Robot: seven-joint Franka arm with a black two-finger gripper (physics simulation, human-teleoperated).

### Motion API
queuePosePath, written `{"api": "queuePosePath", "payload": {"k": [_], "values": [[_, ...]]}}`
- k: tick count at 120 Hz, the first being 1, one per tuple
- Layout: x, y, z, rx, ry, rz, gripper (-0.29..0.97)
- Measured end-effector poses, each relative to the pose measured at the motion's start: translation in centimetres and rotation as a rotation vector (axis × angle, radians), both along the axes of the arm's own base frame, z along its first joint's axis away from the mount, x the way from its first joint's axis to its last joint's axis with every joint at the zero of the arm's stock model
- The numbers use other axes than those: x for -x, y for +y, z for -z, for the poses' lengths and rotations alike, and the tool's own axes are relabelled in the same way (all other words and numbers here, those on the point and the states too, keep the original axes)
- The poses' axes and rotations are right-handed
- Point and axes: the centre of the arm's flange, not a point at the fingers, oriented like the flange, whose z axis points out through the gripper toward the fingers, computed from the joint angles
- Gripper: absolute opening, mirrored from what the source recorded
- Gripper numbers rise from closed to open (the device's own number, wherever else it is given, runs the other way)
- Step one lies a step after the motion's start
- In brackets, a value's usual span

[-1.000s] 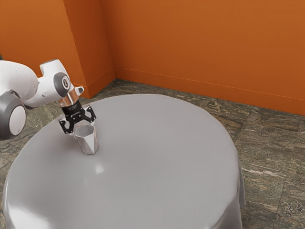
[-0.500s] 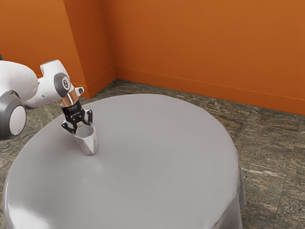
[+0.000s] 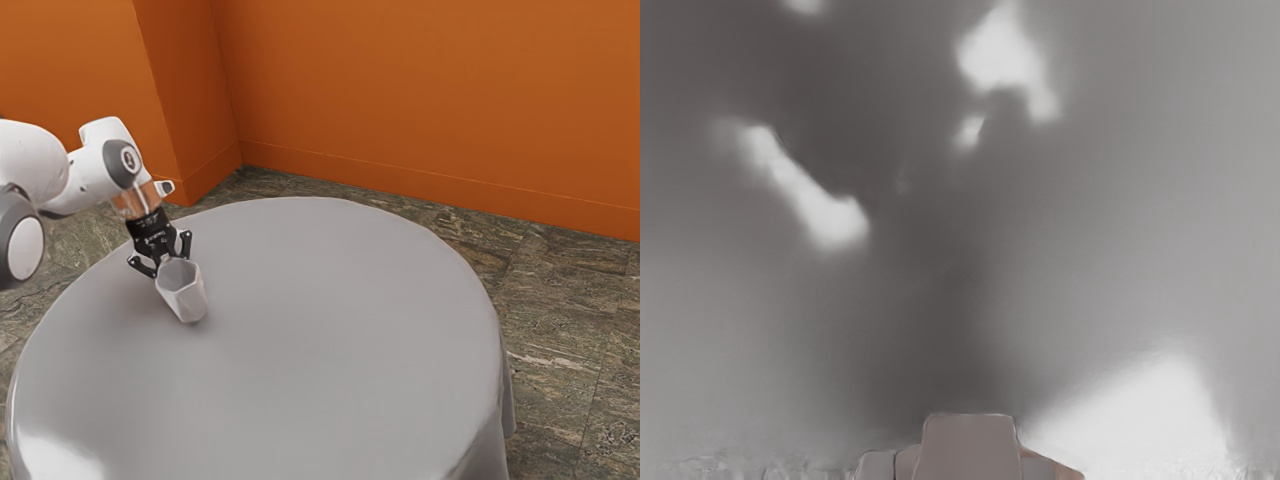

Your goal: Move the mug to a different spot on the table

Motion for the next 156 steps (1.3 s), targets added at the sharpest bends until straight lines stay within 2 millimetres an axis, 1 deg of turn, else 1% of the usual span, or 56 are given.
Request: {"api": "queuePosePath", "payload": {"k": [16, 24, 55, 74, 83, 88, 97, 106, 112, 145, 156], "values": [[0.6, -0.9, 0.0, 0.044, 0.051, 0.019, -0.07], [0.7, -1.7, 0.2, 0.064, 0.072, 0.035, -0.07], [0.1, -6.9, 1.1, 0.134, 0.112, 0.113, -0.07], [-0.7, -10.9, 1.3, 0.161, 0.113, 0.163, -0.07], [-1.1, -12.3, 1.3, 0.167, 0.104, 0.179, -0.07], [-1.4, -12.5, 1.2, 0.164, 0.096, 0.181, -0.07], [-2.6, -12.7, 0.4, 0.149, 0.068, 0.188, -0.07], [-4.0, -12.9, 0.0, 0.133, 0.042, 0.194, -0.08], [-4.5, -12.9, -0.1, 0.126, 0.033, 0.195, -0.08], [-5.0, -12.7, 1.0, 0.108, 0.03, 0.181, -0.08], [-5.0, -12.6, 2.0, 0.103, 0.037, 0.172, -0.07]]}}
